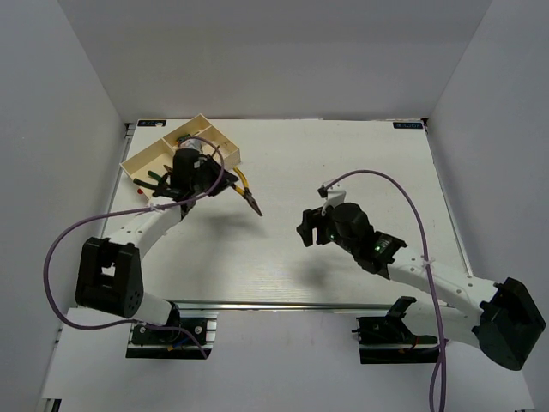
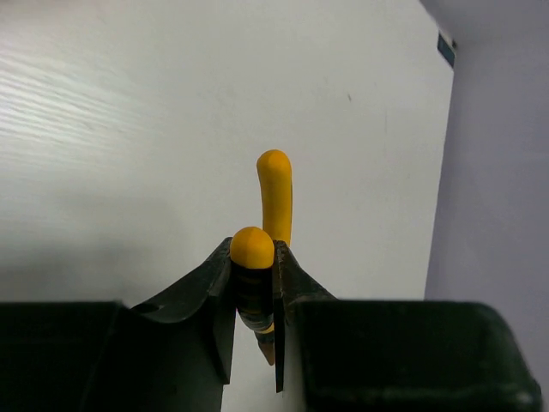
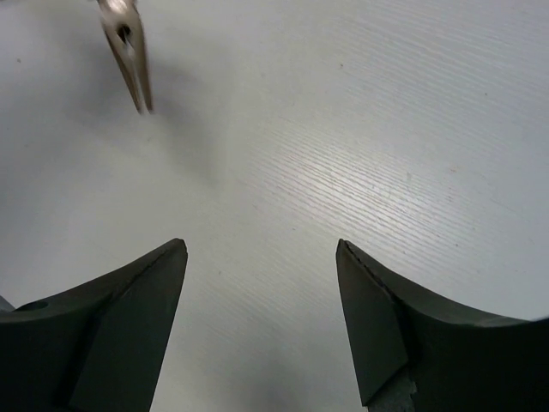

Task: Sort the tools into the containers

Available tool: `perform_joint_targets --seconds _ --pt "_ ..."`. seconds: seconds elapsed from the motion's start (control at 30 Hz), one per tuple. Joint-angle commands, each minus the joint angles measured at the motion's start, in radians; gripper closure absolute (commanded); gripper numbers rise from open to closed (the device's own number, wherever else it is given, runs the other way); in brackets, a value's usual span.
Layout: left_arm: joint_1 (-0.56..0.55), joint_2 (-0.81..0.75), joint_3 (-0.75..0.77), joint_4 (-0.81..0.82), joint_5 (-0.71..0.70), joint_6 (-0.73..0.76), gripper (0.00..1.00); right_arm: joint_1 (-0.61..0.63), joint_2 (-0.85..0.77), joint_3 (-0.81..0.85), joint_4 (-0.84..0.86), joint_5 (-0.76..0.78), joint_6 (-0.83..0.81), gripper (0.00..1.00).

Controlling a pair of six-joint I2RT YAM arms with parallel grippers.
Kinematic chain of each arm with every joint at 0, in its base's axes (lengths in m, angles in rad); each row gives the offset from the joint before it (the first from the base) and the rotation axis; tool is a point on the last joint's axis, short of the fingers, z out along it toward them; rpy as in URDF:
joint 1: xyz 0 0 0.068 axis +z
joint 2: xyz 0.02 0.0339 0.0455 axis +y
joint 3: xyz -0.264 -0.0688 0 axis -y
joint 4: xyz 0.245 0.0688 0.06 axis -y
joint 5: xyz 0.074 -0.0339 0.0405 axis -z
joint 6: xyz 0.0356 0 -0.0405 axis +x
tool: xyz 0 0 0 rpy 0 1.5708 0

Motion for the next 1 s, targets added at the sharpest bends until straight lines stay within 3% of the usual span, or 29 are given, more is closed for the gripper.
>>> perform_joint_targets --seconds 0.0,0.17,0.4,0.97 --pt "0.119 -0.067 0.059 -0.07 0.004 0.093 1.0 -0.005 -0.056 -0.033 -0.017 0.054 -0.024 0.23" --pt "0.318 -0.039 0.141 -0.111 0.063 0.156 1.0 -0.002 -0.131 -0.103 -0.032 0.066 -0.012 0.22" --pt "0.485 0.046 0.273 -0.117 0.085 0.211 1.0 -0.005 -0.215 -0.18 -0.044 0.109 -0.01 0.19" --pt "0.631 0.286 0.364 0.008 0.071 0.292 1.0 -0.004 -0.254 -0.206 -0.078 0.161 -0.021 0.15"
